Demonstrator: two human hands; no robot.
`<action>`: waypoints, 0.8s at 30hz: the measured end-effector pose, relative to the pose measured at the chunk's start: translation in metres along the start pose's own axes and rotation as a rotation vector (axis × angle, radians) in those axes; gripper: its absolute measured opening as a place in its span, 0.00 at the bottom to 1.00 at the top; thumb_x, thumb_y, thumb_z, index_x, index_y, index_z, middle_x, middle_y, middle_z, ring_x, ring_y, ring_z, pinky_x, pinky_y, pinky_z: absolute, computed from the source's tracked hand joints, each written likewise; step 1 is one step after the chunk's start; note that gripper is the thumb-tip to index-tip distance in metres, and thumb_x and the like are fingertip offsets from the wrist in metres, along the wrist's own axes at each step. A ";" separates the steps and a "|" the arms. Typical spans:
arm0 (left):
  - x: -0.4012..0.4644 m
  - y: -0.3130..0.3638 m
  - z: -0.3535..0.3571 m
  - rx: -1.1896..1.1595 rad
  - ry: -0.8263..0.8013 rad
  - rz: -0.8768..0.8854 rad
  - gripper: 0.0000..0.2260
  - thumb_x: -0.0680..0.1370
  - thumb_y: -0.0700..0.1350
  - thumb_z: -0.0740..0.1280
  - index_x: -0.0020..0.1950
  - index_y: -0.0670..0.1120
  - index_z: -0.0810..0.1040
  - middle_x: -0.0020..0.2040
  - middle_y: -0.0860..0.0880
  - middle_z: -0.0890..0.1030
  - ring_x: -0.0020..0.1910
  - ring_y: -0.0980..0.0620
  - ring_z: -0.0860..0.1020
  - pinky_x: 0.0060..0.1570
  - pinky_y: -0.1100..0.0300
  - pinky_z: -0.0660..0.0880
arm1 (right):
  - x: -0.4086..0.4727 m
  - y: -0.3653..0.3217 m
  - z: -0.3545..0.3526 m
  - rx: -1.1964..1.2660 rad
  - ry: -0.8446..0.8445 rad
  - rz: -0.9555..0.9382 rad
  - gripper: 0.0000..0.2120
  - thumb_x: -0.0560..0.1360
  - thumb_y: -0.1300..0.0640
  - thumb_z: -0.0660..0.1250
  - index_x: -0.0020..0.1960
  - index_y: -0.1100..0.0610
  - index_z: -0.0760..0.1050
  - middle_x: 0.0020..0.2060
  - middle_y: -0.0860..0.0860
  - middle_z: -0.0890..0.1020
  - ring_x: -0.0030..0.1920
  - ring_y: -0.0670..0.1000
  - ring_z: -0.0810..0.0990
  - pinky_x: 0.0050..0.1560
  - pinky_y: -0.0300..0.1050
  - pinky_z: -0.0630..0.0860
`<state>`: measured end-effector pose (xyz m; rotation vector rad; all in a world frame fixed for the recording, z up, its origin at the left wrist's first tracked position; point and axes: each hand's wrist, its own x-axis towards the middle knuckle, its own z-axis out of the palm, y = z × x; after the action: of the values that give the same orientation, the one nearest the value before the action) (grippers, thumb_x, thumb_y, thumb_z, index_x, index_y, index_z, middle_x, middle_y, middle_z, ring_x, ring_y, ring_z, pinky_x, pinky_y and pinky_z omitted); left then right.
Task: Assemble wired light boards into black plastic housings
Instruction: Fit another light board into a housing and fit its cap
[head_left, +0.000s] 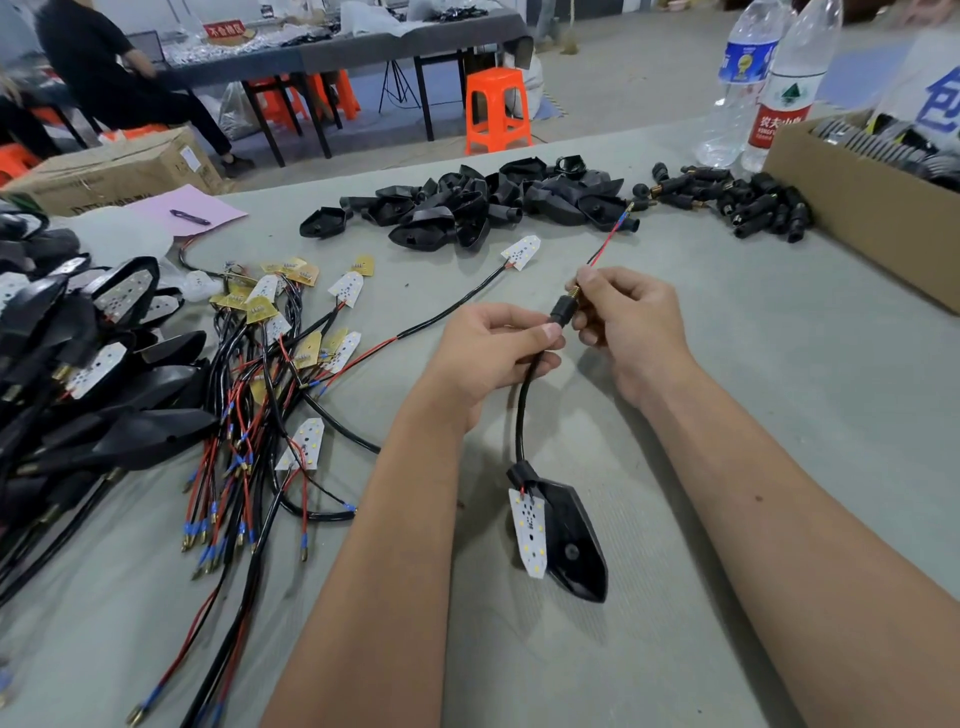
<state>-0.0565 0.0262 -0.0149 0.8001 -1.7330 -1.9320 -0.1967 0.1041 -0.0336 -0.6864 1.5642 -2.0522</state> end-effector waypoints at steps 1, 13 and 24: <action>0.000 0.000 -0.002 -0.007 -0.024 -0.031 0.01 0.78 0.35 0.73 0.48 0.40 0.83 0.43 0.42 0.87 0.38 0.48 0.85 0.42 0.62 0.81 | 0.000 0.000 0.000 0.009 0.027 -0.005 0.12 0.82 0.60 0.67 0.40 0.60 0.80 0.30 0.51 0.80 0.27 0.47 0.75 0.26 0.39 0.70; 0.000 0.002 -0.010 0.060 -0.064 -0.103 0.04 0.79 0.40 0.72 0.47 0.40 0.84 0.39 0.46 0.86 0.27 0.56 0.77 0.28 0.68 0.74 | 0.001 0.004 0.002 -0.131 0.288 -0.054 0.07 0.85 0.58 0.59 0.48 0.55 0.70 0.33 0.53 0.82 0.21 0.51 0.74 0.23 0.39 0.64; 0.000 0.001 -0.029 0.108 -0.006 -0.067 0.02 0.77 0.38 0.74 0.44 0.41 0.85 0.41 0.43 0.87 0.31 0.52 0.80 0.32 0.63 0.77 | 0.002 -0.002 -0.001 -0.005 0.200 0.014 0.09 0.83 0.59 0.66 0.44 0.59 0.74 0.32 0.51 0.82 0.25 0.48 0.78 0.25 0.40 0.71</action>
<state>-0.0378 0.0046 -0.0154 0.9022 -1.8500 -1.8985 -0.1991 0.1034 -0.0319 -0.4819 1.6780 -2.1625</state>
